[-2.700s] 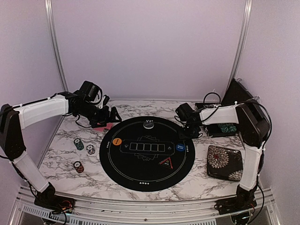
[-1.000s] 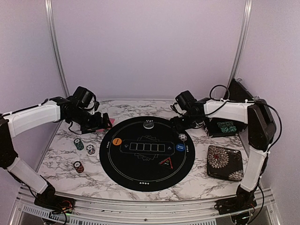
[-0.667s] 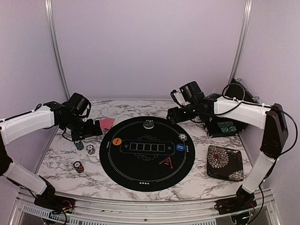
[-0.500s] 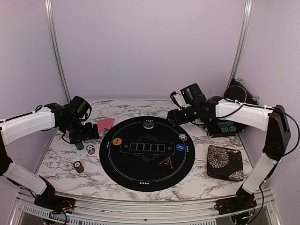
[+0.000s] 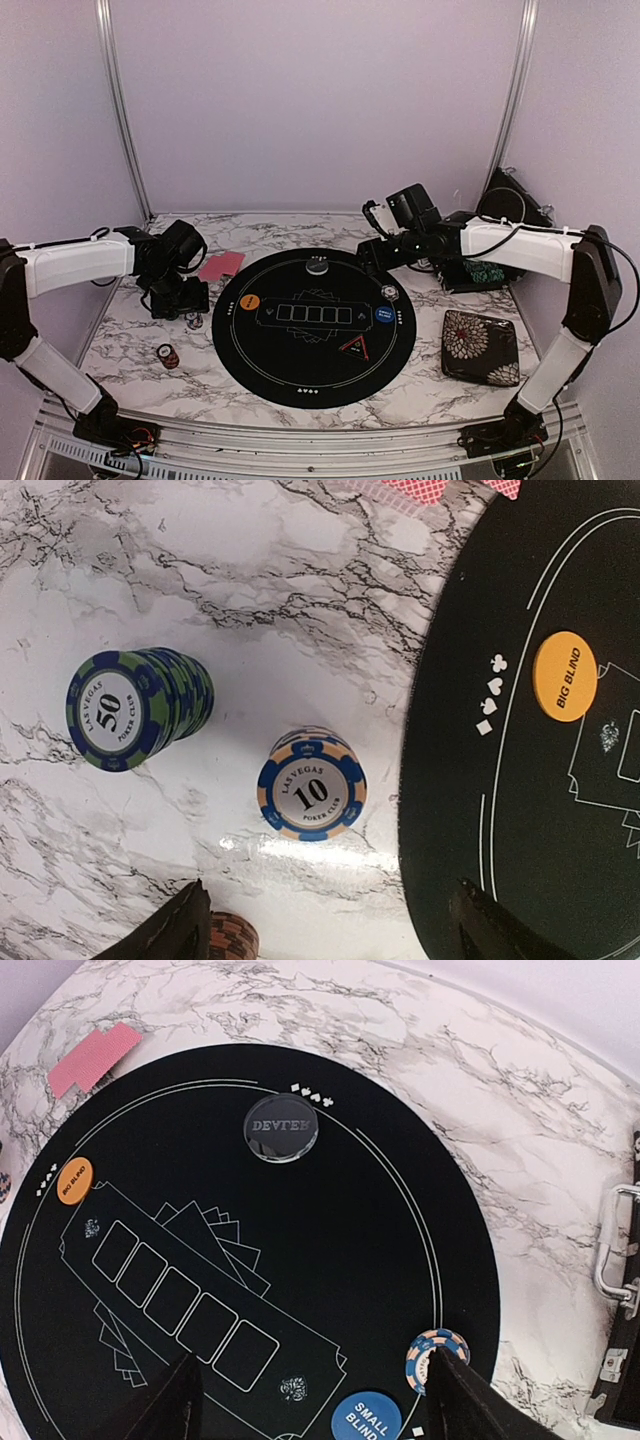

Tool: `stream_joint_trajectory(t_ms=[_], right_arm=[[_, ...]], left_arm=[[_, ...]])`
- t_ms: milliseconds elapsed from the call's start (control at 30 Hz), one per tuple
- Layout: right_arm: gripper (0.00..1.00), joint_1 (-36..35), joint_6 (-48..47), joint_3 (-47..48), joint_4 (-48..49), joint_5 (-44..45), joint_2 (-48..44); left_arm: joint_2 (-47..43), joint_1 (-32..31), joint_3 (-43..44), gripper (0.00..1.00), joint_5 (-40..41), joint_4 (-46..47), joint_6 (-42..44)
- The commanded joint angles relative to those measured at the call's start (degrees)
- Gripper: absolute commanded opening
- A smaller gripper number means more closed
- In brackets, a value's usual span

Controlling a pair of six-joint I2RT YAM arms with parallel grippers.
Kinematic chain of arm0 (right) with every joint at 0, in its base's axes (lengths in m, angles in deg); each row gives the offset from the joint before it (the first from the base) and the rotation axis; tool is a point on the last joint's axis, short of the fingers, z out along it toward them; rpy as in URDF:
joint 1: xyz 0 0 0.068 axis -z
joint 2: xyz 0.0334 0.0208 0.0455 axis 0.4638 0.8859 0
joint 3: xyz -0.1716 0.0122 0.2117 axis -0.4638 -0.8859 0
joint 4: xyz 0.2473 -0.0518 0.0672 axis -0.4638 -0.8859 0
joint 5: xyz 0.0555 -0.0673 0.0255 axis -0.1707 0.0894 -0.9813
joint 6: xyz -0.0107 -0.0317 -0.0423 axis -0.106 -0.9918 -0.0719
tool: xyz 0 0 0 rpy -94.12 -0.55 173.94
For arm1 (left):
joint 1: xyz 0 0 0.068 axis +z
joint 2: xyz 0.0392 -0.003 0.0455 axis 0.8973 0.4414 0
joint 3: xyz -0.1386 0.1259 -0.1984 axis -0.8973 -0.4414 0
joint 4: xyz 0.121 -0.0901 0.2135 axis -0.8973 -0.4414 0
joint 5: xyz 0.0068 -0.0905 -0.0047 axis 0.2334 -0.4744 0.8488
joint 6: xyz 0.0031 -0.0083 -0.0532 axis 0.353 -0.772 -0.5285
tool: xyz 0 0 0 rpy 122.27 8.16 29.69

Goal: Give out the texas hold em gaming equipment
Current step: Pick up the pile of poker chips from the pile of poker chips.

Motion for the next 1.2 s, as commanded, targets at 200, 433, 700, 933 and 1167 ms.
stream_joint_trajectory(t_ms=[200,433,700,933,1167], right_arm=[[0.74,-0.5,-0.8,-1.5,1.1,1.1,-2.0],[0.74,-0.3,-1.0,-1.6,1.3,1.1,-2.4],[0.74,-0.2,-1.0,-1.8,1.3,1.2,-2.6],[0.74,-0.1,-1.0,-2.0,1.2,1.4,-3.0],[0.74,0.0,-1.0,-2.1,1.0,1.6,-3.2]], left_arm=[[3.4,-0.2,1.2,0.84,1.1,-1.7,0.0],[5.0,-0.2,1.9,0.83,1.0,-1.6,0.6],[6.9,-0.2,2.3,0.77,1.3,-1.1,0.8],[8.6,-0.1,3.2,0.72,1.7,-0.9,1.3],[10.3,0.2,4.0,0.68,2.0,-0.5,2.0]])
